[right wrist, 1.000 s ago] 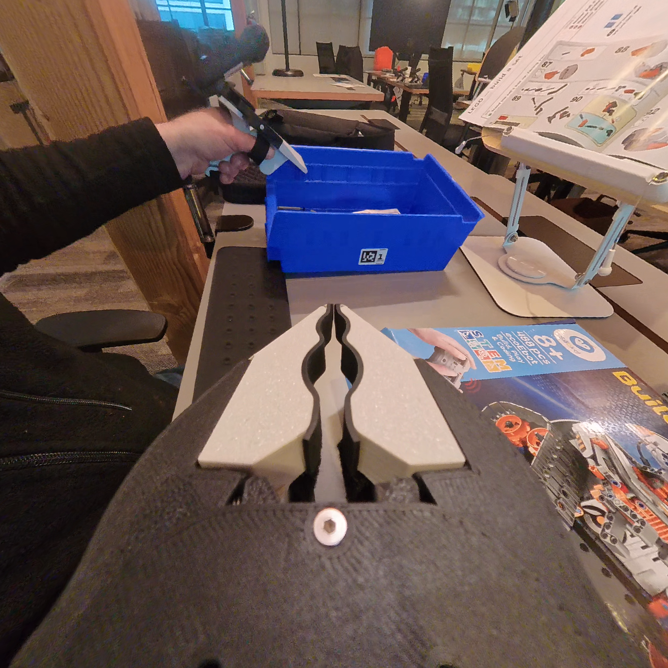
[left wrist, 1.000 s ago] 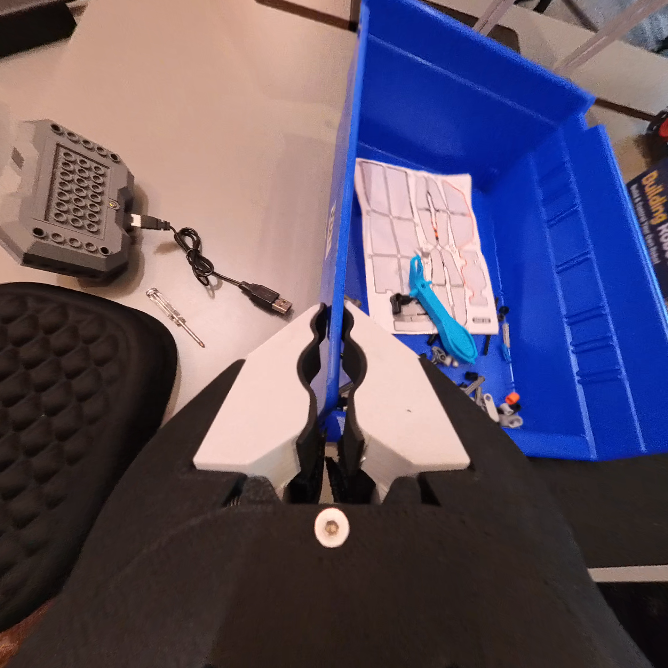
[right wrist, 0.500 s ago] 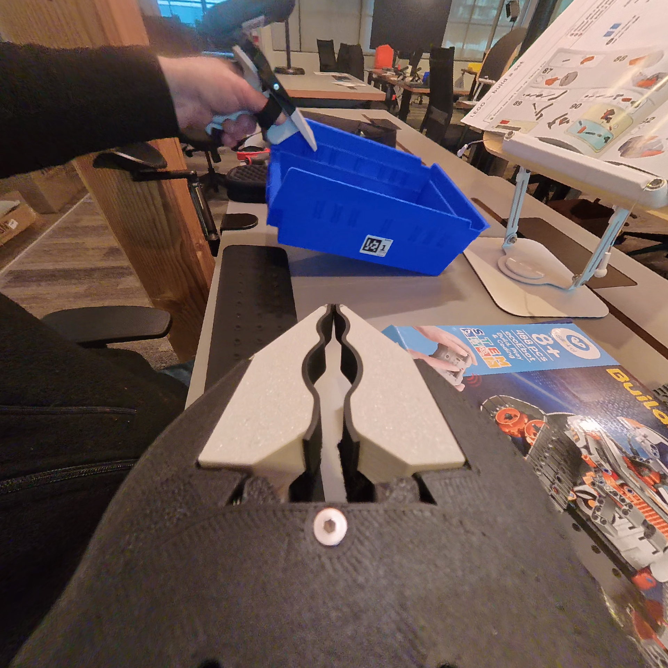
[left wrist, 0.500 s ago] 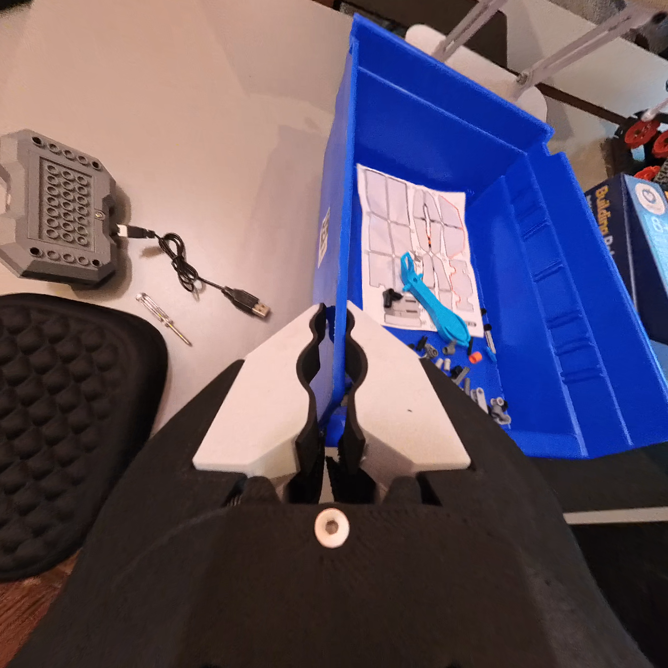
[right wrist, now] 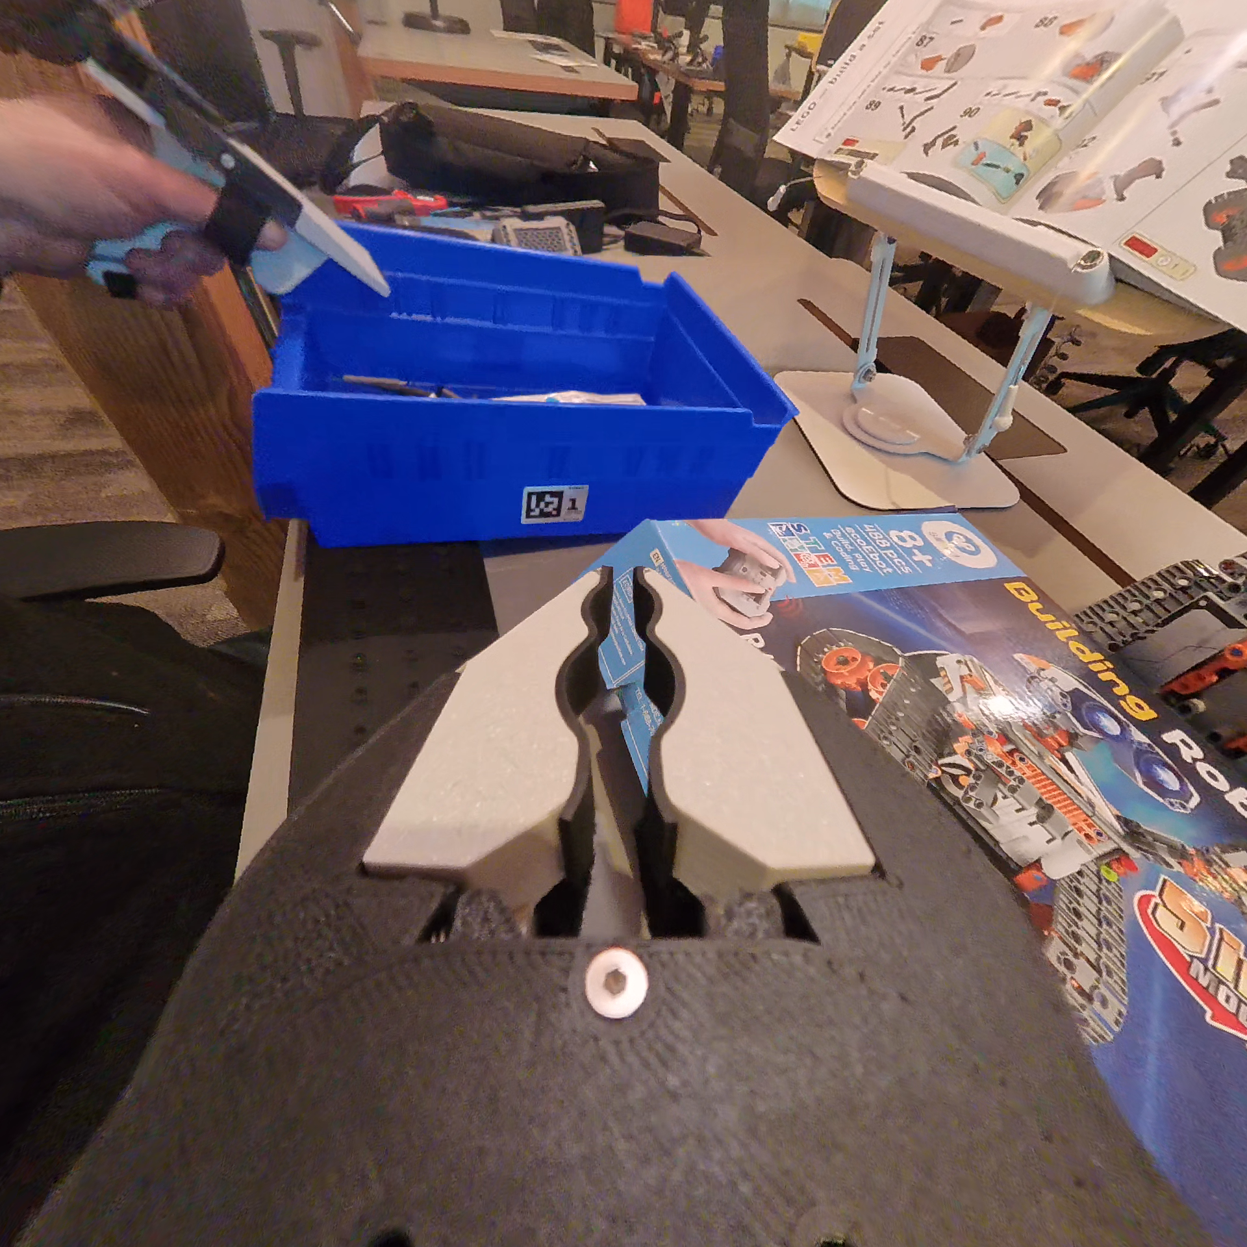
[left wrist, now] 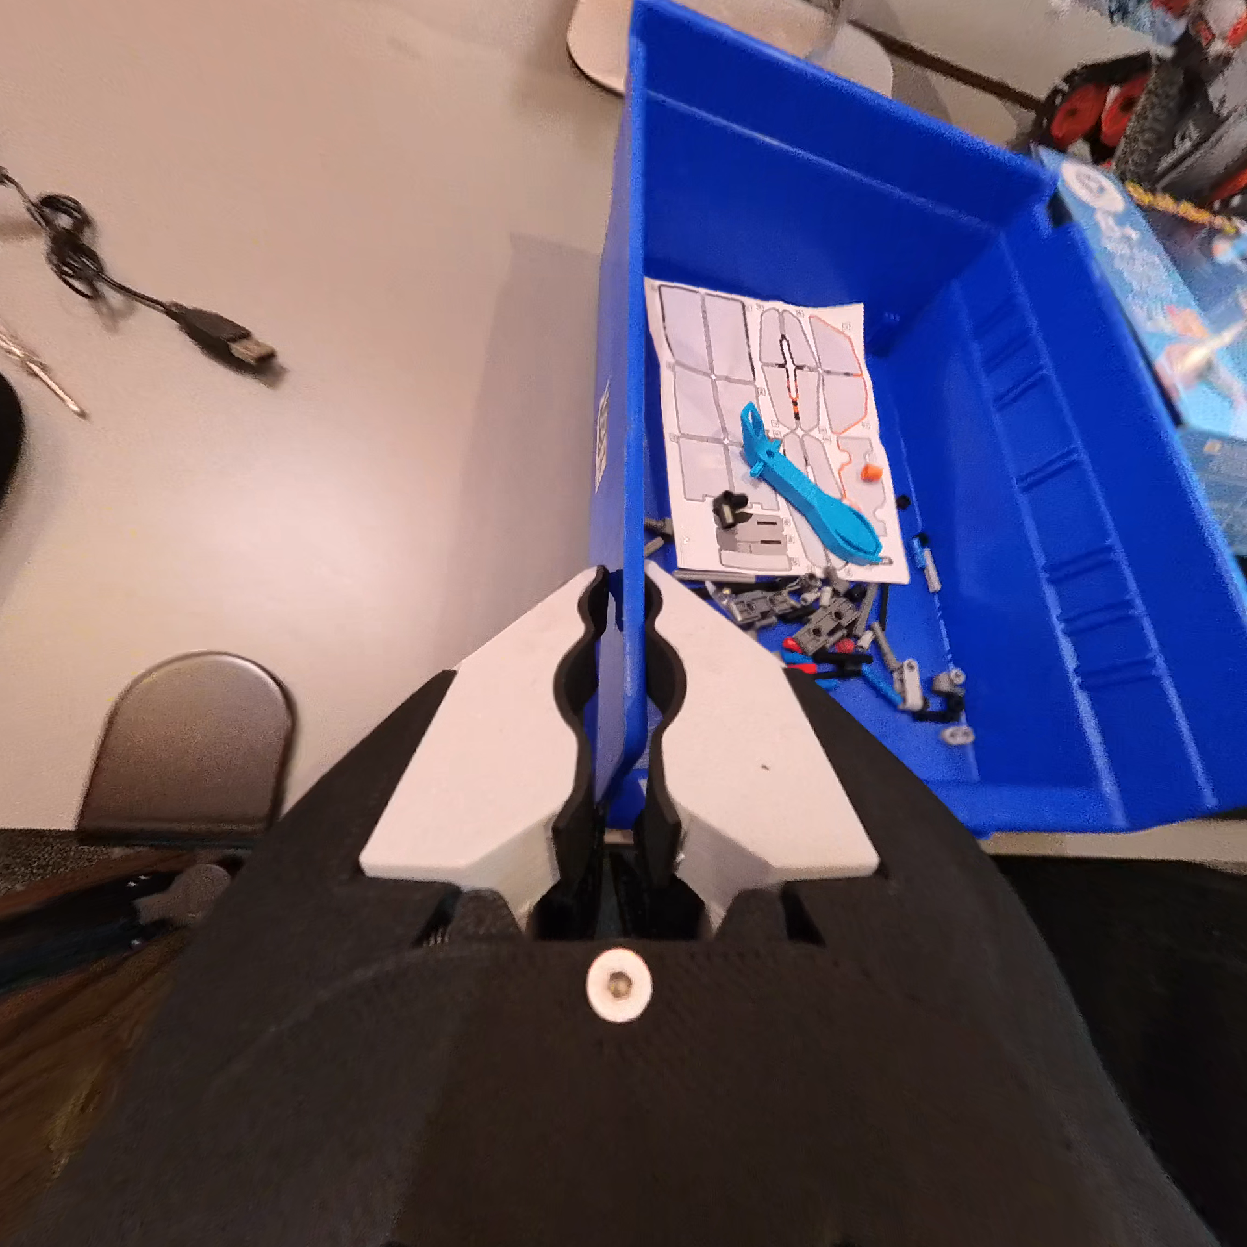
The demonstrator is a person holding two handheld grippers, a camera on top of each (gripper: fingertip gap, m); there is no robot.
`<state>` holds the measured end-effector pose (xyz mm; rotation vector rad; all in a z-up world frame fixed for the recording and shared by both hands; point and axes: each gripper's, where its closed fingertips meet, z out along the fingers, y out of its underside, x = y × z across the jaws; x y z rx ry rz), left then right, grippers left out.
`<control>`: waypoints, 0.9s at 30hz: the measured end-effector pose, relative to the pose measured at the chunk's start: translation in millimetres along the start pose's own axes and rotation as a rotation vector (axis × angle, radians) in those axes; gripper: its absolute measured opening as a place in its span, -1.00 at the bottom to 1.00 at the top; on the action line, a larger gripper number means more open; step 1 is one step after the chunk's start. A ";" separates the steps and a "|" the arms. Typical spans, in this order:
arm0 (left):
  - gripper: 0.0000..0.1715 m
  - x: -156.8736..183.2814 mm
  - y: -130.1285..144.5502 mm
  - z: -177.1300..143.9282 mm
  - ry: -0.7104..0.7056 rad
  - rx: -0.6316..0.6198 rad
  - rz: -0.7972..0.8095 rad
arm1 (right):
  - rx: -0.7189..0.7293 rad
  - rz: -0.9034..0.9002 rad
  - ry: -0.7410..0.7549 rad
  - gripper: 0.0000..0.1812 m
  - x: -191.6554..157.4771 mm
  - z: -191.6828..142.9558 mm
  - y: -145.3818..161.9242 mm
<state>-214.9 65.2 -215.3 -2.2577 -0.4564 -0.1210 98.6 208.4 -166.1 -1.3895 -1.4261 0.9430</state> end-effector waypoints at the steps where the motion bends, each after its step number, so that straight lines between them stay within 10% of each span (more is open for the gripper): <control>1: -0.95 7.3 8.9 0.2 0.011 -0.004 0.005 | -0.003 -0.005 0.001 -0.96 0.1 0.1 1.1; 11: -0.45 71.5 -25.9 -26.0 0.104 -0.021 0.358 | 0.012 -0.036 -0.015 -0.96 -2.9 4.9 1.8; 17: -0.53 115.5 -40.5 54.1 0.236 -0.285 0.432 | 0.006 -0.048 -0.011 -0.97 -5.5 6.8 3.9; 21: 0.27 95.2 -10.9 105.6 0.136 -0.615 0.341 | 0.005 -0.060 -0.021 -0.97 -10.6 7.6 3.4; 27: 0.09 72.1 -11.9 137.6 0.014 -0.698 0.349 | 0.025 -0.080 -0.059 -0.98 -23.5 7.1 -2.6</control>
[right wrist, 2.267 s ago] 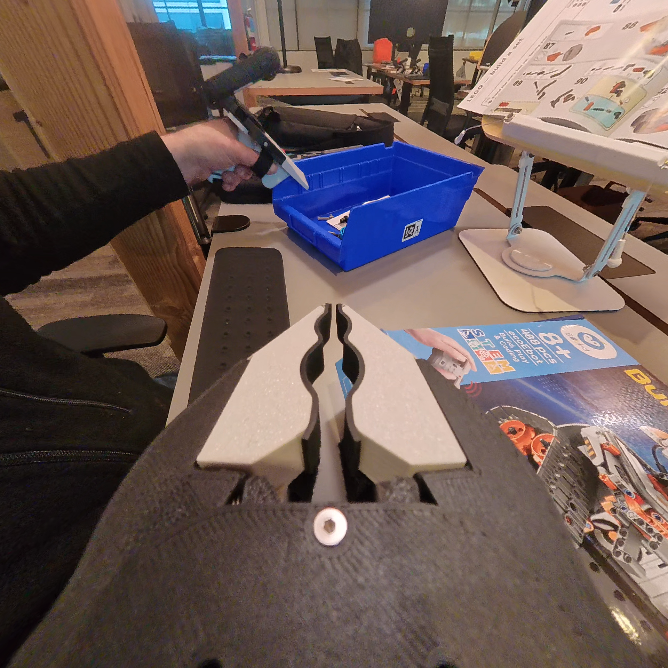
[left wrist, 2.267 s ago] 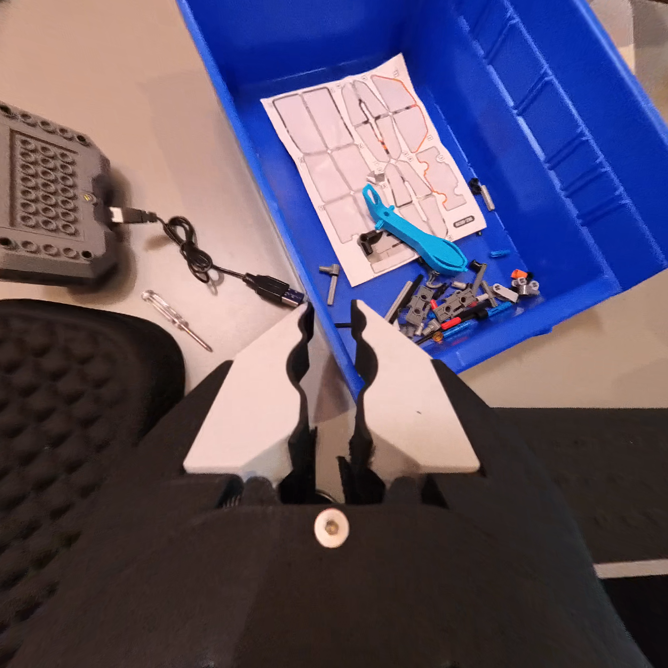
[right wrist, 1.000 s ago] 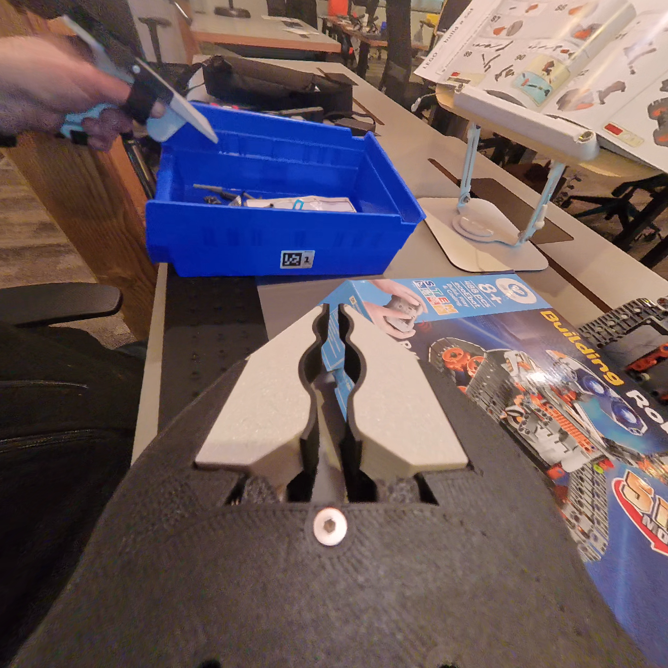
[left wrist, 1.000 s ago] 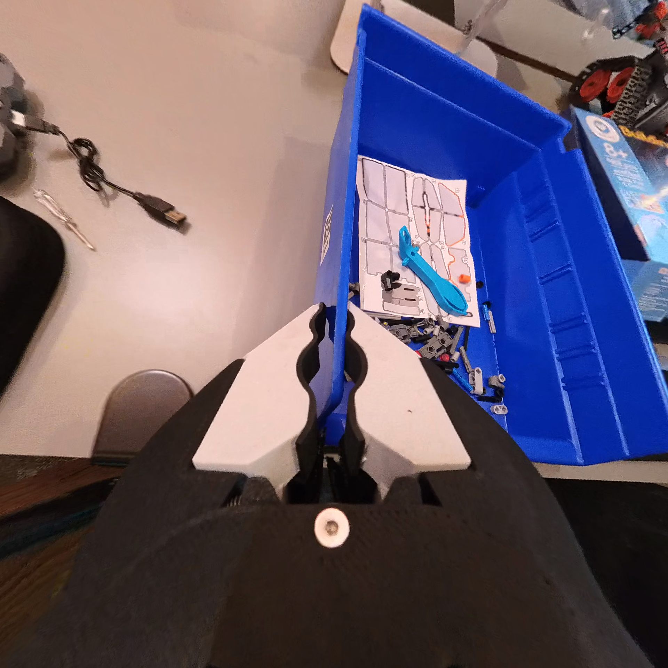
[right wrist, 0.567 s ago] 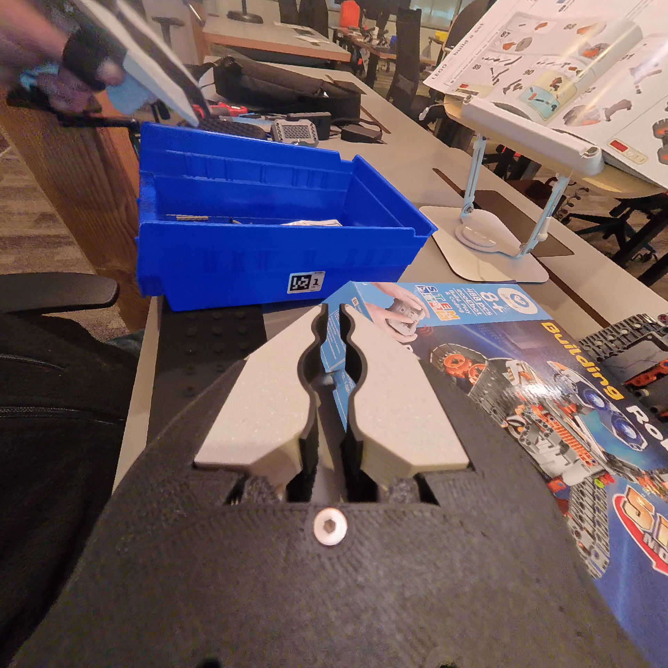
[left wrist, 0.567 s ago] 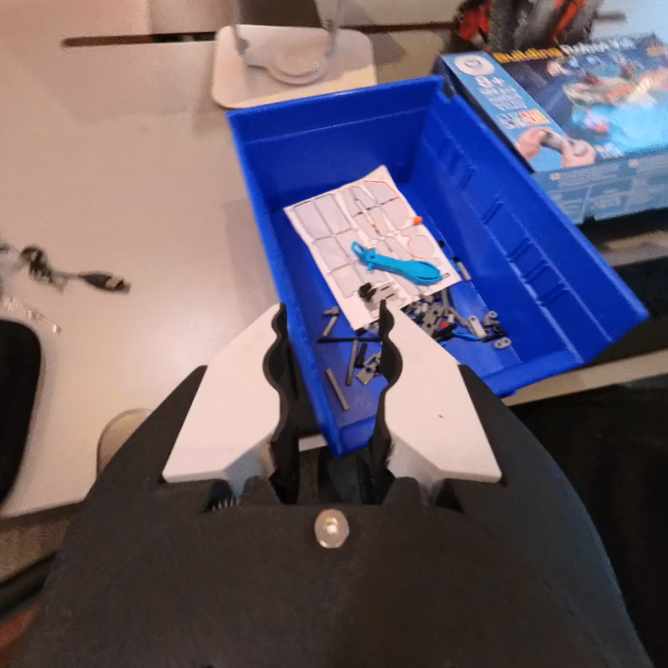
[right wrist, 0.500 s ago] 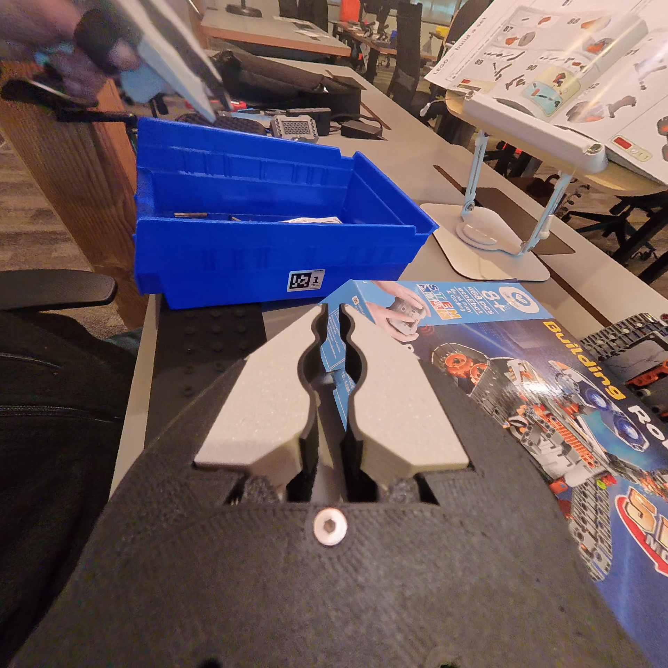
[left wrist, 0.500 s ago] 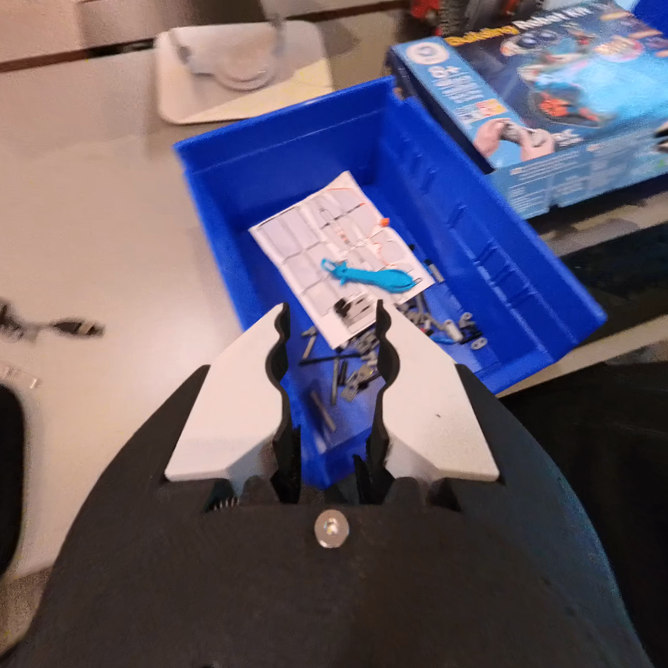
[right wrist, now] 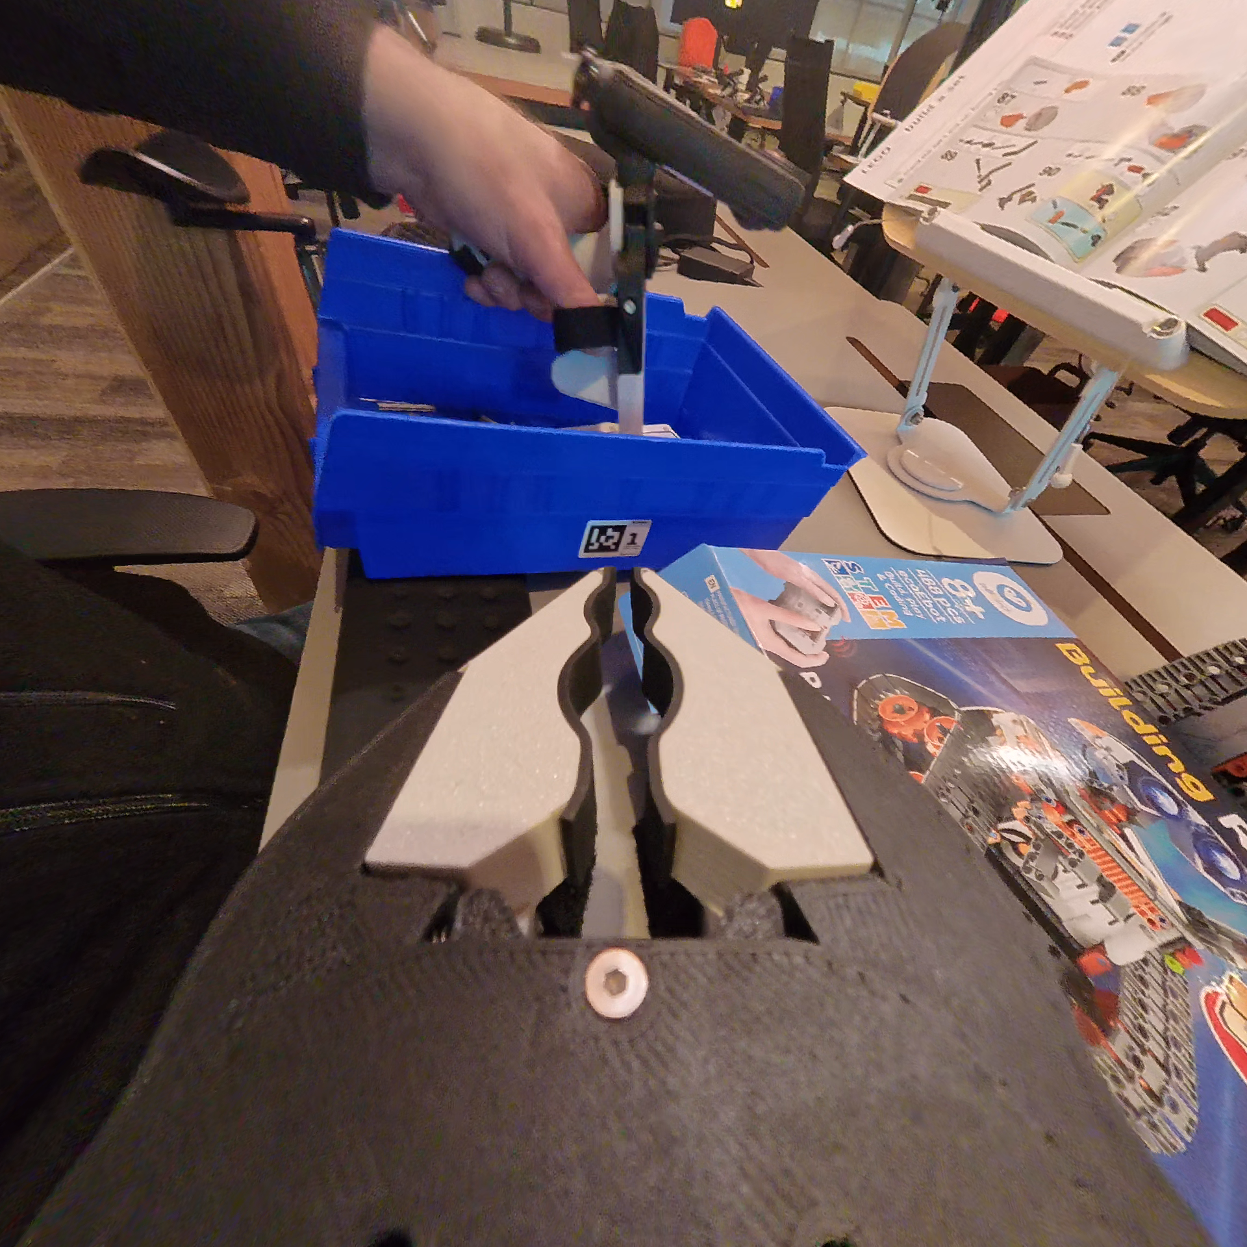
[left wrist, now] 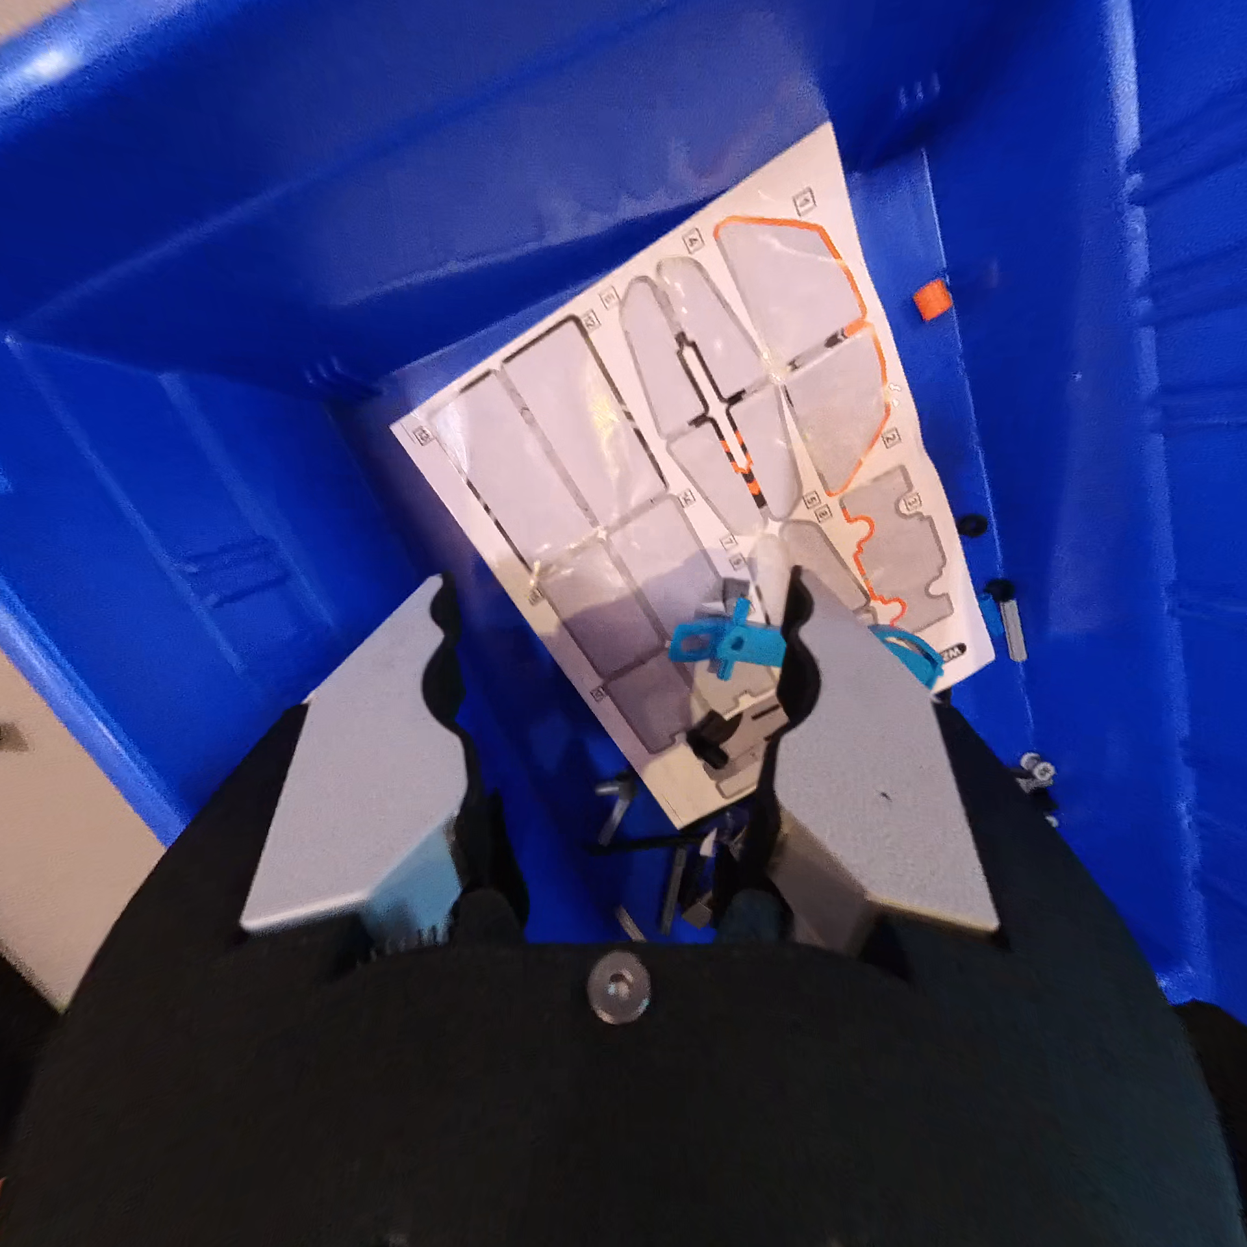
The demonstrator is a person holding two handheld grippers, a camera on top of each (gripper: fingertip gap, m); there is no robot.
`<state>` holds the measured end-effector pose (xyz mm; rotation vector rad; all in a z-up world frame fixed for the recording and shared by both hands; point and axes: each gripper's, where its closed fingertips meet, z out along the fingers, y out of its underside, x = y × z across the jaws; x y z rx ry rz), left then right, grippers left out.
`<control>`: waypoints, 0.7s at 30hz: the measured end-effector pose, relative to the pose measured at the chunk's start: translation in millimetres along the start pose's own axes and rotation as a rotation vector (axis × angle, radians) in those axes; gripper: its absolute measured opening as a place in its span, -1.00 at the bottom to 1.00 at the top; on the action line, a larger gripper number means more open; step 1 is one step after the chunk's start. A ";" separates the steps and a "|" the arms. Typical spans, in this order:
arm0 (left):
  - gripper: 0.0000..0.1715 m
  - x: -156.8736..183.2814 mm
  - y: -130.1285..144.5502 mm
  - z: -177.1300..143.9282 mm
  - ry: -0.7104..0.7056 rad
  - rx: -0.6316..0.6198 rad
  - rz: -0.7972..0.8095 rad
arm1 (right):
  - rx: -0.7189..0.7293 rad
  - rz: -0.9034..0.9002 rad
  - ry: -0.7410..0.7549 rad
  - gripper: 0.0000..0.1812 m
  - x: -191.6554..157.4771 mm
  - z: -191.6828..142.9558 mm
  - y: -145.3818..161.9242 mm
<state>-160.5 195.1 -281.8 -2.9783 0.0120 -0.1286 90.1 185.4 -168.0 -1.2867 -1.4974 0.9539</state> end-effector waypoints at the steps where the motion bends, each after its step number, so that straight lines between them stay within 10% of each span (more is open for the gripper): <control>1: -0.01 -1.0 -0.8 2.0 -0.003 -0.014 -0.002 | 0.005 -0.001 -0.007 -0.99 -2.0 -0.1 -1.4; 10: -0.50 -0.4 0.2 19.8 -0.002 -0.108 -0.013 | 0.056 -0.009 -0.031 -1.00 -10.4 -6.6 -12.8; 21: -1.00 12.4 -21.4 0.2 0.007 0.059 0.070 | 0.089 0.001 -0.032 -1.00 -10.0 -13.0 -17.9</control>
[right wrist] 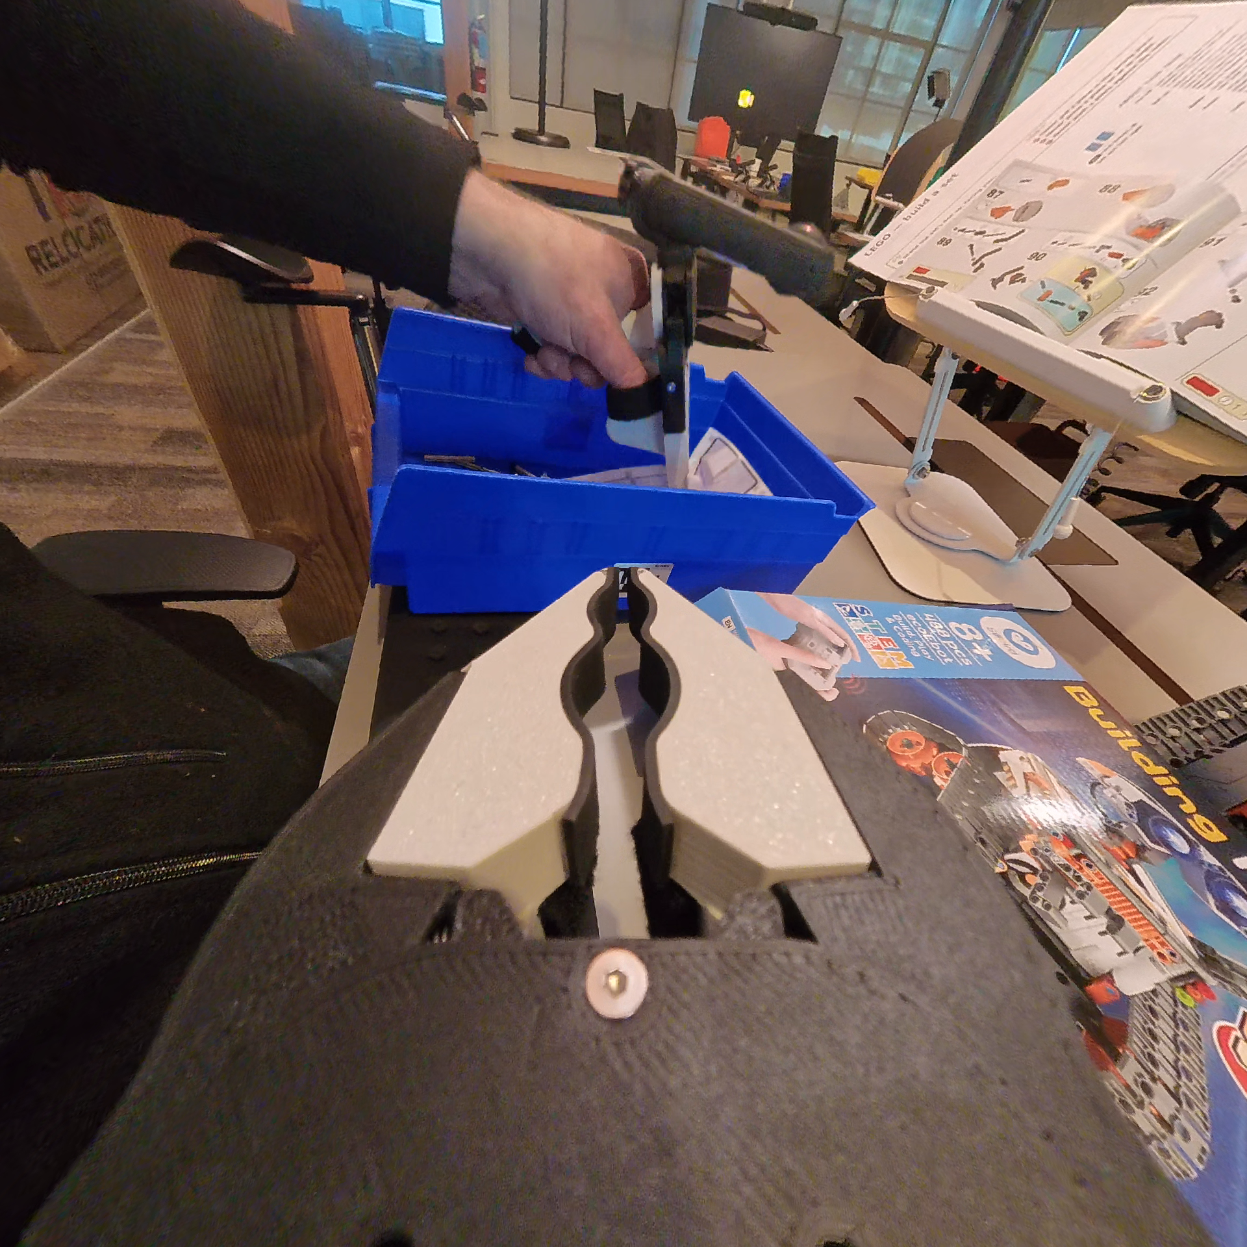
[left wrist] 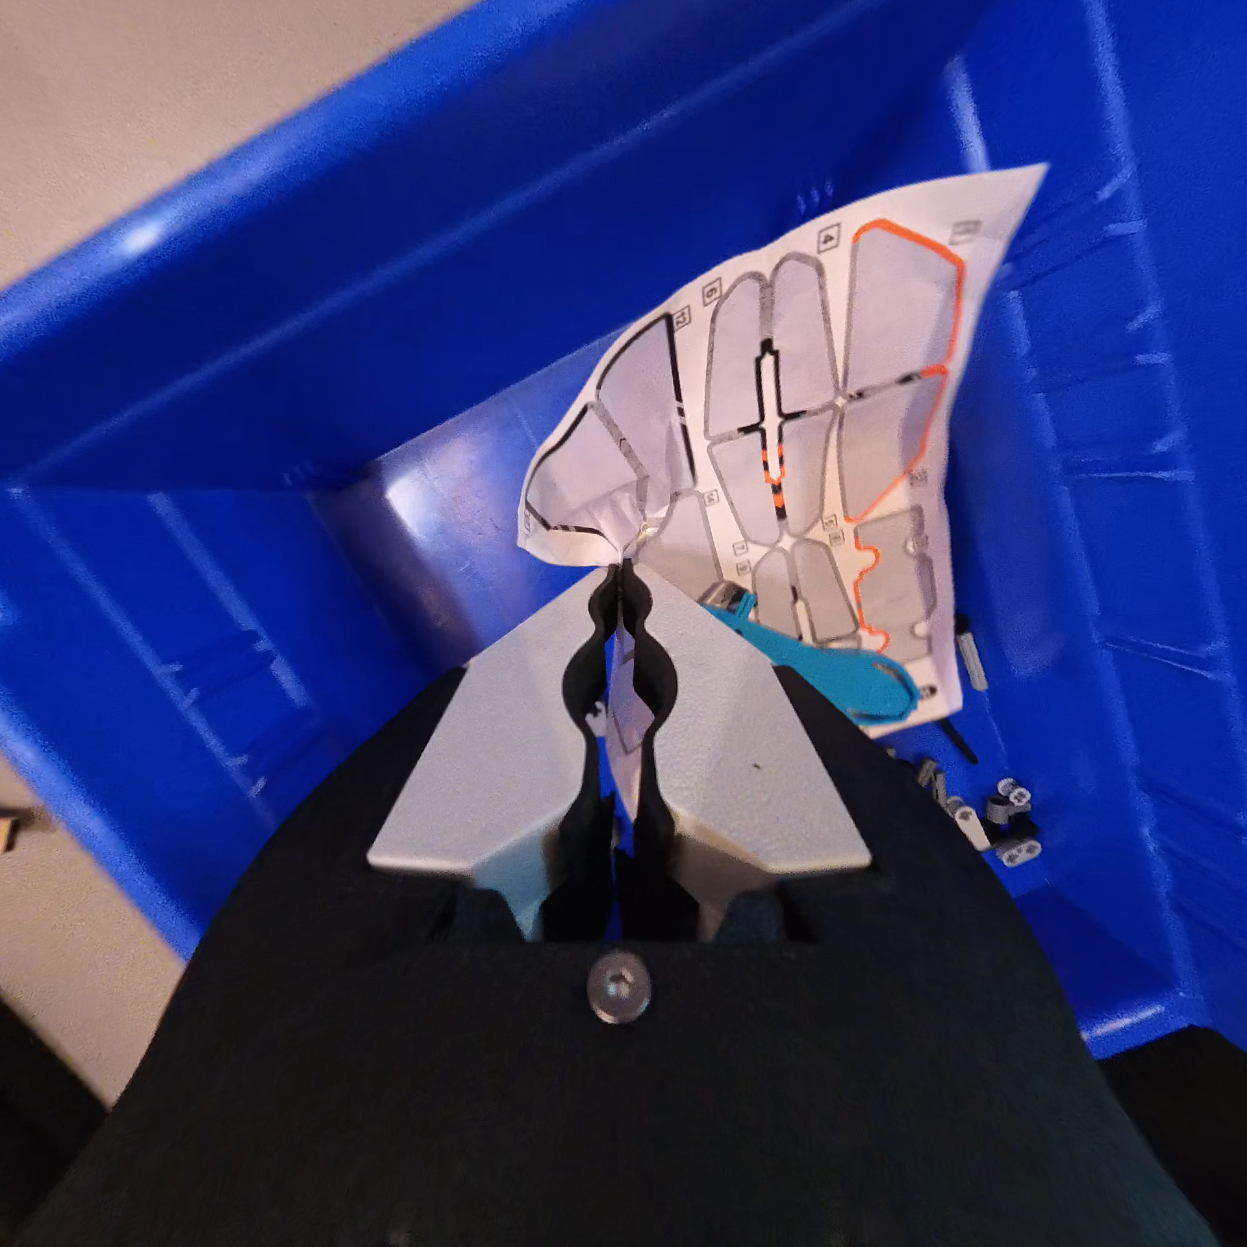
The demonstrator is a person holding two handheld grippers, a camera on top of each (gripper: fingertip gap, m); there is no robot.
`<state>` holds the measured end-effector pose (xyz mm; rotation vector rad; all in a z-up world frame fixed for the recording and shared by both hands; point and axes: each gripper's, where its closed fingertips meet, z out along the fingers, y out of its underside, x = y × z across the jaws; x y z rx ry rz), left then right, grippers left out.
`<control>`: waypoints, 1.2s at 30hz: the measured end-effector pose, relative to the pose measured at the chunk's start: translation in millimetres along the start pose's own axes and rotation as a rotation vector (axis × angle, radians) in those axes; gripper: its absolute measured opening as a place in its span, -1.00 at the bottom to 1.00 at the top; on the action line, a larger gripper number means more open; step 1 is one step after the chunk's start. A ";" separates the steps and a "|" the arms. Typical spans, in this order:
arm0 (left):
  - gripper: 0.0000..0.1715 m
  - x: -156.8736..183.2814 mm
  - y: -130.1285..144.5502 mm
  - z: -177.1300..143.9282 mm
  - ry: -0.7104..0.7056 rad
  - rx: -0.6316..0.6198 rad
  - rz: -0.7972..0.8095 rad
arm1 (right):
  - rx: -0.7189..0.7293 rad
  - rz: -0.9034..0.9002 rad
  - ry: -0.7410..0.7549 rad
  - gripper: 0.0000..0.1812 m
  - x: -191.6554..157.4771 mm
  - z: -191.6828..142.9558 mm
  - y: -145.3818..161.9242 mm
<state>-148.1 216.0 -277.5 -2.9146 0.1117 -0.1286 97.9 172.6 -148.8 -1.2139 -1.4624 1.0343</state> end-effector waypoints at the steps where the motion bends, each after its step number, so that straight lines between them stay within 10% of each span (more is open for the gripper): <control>1: -1.00 0.8 -1.1 -6.2 -0.003 0.016 0.011 | -0.001 0.001 -0.001 -1.00 0.1 0.1 0.3; 15: -1.00 -21.4 -36.8 -124.0 -0.484 0.521 0.331 | -0.068 0.023 0.038 -0.94 15.7 13.8 17.2; 24: -1.00 -16.2 -38.4 -157.6 -0.359 0.646 0.275 | -0.043 0.042 0.115 -0.74 30.2 30.1 -8.4; 36: -1.00 76.5 -34.5 -187.0 -0.041 0.754 0.367 | -0.006 0.175 0.041 -0.66 47.4 110.0 -48.2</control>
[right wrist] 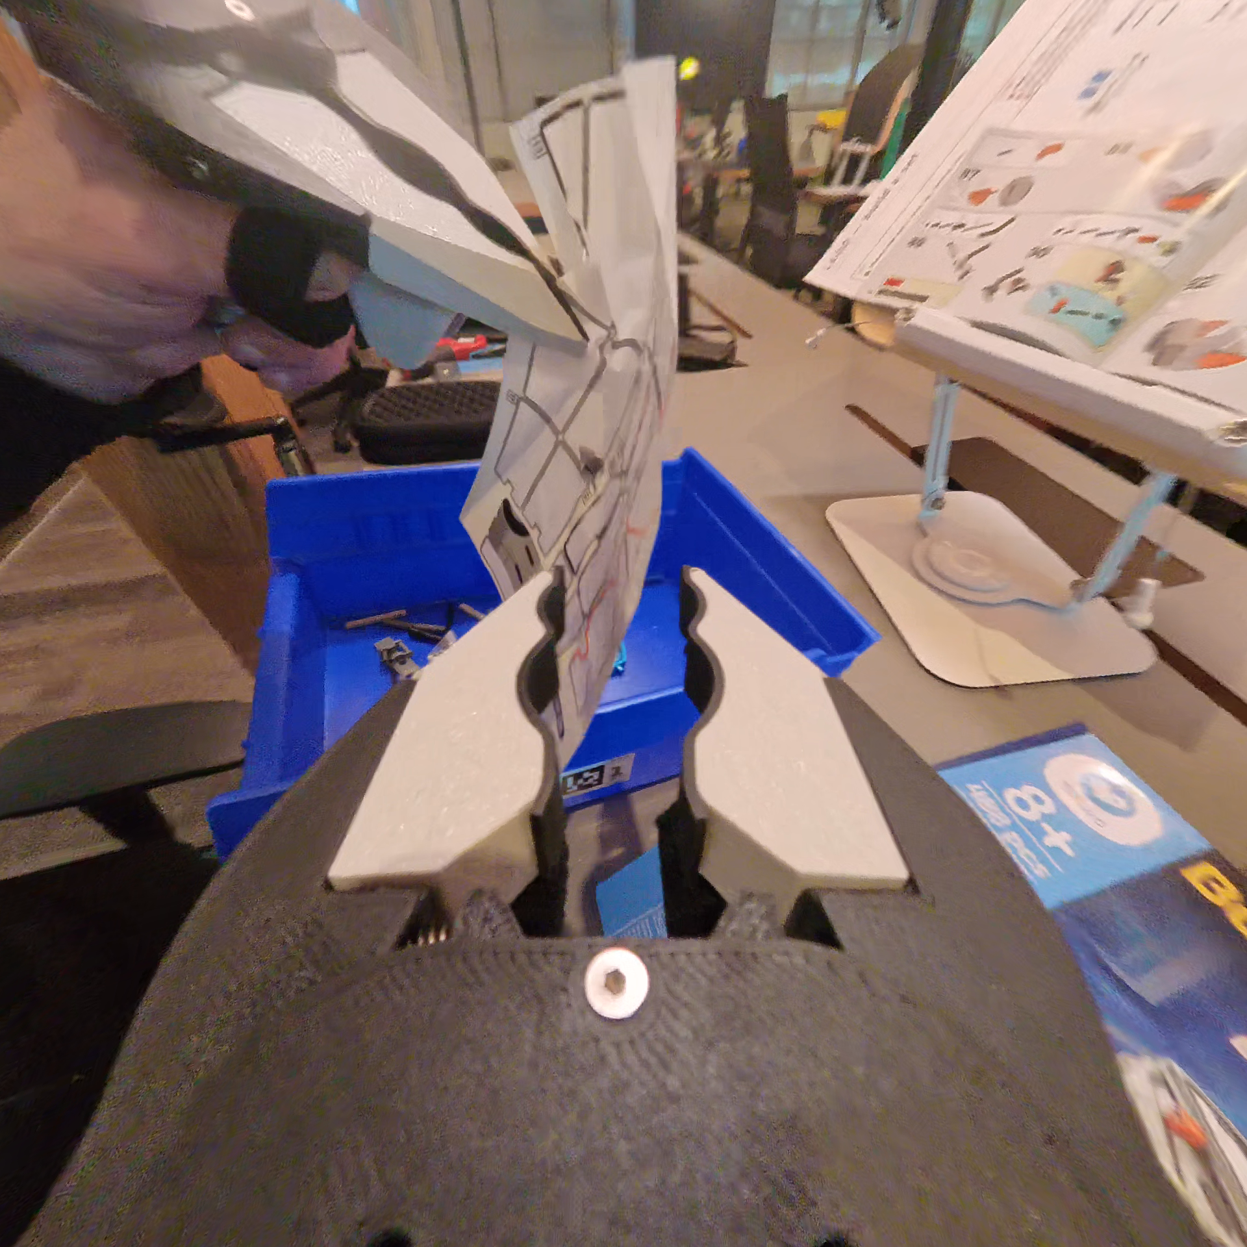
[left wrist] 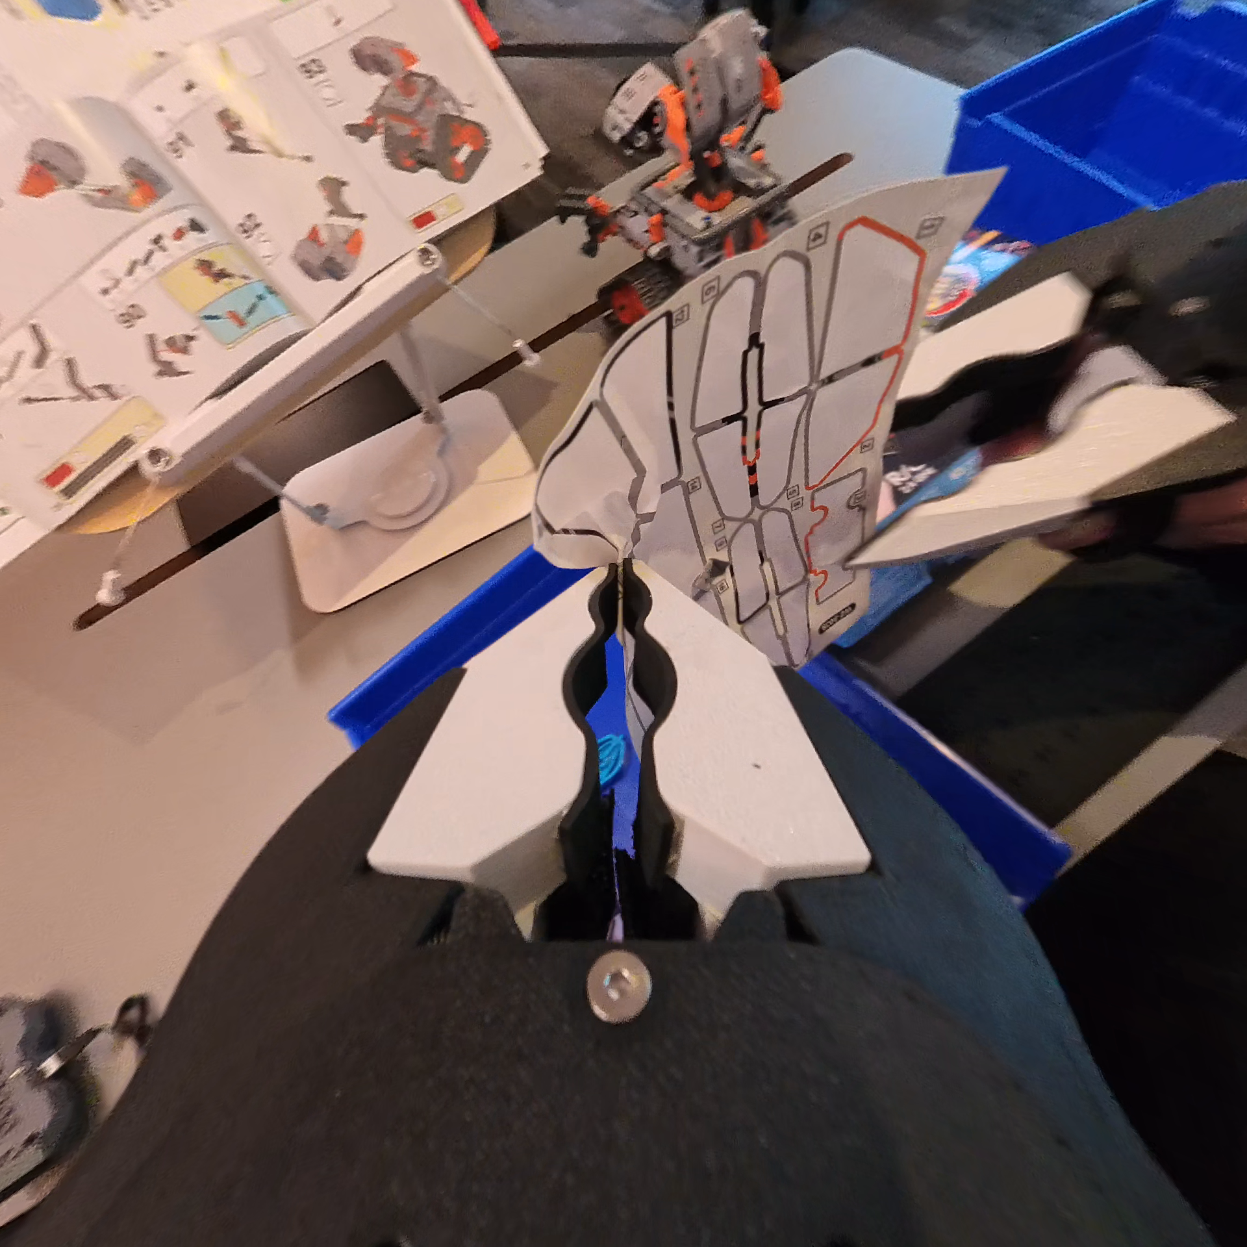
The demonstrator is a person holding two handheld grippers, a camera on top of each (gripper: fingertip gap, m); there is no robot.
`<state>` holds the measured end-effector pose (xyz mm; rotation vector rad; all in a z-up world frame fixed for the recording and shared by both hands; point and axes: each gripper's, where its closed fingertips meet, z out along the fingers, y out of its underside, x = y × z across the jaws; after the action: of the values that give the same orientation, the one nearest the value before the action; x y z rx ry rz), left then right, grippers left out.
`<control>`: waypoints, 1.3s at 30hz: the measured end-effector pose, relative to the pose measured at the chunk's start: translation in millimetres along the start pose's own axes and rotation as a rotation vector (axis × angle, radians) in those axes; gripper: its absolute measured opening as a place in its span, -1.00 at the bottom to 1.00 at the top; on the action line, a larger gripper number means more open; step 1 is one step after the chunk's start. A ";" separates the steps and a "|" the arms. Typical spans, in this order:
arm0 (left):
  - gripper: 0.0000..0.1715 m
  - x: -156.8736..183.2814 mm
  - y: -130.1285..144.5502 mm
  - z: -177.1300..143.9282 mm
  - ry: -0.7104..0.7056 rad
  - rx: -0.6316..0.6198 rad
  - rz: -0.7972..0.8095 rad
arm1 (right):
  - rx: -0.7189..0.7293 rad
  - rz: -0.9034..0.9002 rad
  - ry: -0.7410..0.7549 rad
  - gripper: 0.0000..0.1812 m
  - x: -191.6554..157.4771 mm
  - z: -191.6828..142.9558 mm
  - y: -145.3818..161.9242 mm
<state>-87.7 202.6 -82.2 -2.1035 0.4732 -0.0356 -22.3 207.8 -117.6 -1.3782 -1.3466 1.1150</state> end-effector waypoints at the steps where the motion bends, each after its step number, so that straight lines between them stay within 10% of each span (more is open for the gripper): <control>1: -1.00 6.9 -0.4 1.1 0.023 0.004 0.005 | -0.014 -0.003 -0.034 -0.79 -3.8 5.8 1.5; 6: -0.97 24.5 -13.5 0.5 0.085 0.099 0.034 | 0.055 -0.028 -0.031 -1.00 -1.9 -4.2 -7.4; 12: -0.40 43.4 -26.0 -7.2 0.218 0.218 0.085 | 0.014 0.039 0.034 -1.00 16.5 -72.6 -12.1; 18: -0.29 37.7 -8.4 -3.4 0.245 0.183 0.155 | -0.049 0.122 0.290 -1.00 84.1 -221.7 -6.8; 25: -0.27 33.5 34.2 10.1 0.277 0.036 0.232 | -0.386 0.320 0.653 -1.00 164.7 -388.4 78.9; 33: -0.15 52.8 32.3 15.7 0.334 0.018 0.293 | -0.700 0.608 0.559 -1.00 174.4 -412.0 189.8; 36: 0.01 87.7 17.7 30.7 0.362 0.000 0.436 | -0.789 0.648 0.668 -0.46 187.7 -425.7 212.7; 39: 0.24 124.0 9.0 59.0 0.324 -0.045 0.611 | -0.764 0.557 0.796 -0.32 195.1 -433.3 194.3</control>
<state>36.4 203.0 -141.7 -1.9200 1.3017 -0.0111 443.1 397.5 -222.4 -2.5102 -0.7995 0.2179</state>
